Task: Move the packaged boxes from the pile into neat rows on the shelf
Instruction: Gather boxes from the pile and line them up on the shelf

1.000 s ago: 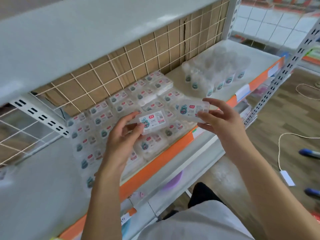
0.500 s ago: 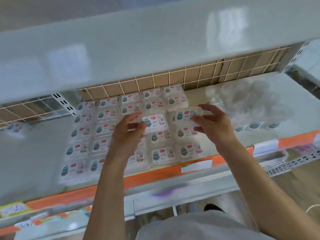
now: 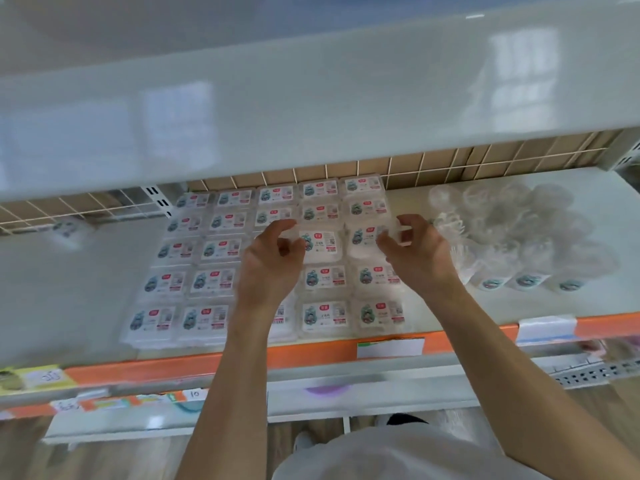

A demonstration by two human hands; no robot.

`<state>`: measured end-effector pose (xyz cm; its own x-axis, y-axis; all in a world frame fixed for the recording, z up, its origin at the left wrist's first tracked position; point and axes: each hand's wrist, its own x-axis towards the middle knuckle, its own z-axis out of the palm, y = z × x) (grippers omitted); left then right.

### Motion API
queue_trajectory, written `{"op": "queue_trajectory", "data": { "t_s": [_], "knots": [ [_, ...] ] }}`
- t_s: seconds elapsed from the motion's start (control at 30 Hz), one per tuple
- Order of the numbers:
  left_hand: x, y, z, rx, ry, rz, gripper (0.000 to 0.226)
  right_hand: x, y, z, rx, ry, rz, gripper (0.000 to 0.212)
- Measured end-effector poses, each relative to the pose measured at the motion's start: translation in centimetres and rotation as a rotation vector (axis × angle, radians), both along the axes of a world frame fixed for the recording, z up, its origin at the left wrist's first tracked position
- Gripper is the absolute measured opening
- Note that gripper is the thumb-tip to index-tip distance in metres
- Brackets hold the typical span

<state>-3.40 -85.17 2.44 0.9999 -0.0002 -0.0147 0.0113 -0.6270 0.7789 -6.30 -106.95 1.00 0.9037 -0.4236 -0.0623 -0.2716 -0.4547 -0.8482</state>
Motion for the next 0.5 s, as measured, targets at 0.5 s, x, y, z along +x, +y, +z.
{"op": "queue_trajectory", "data": {
  "t_s": [0.5],
  "knots": [
    [1.4,-0.3,-0.3,0.117,0.041,-0.083,0.077,0.6,1.2,-0.9,-0.231,-0.031,0.036,0.047]
  ]
}}
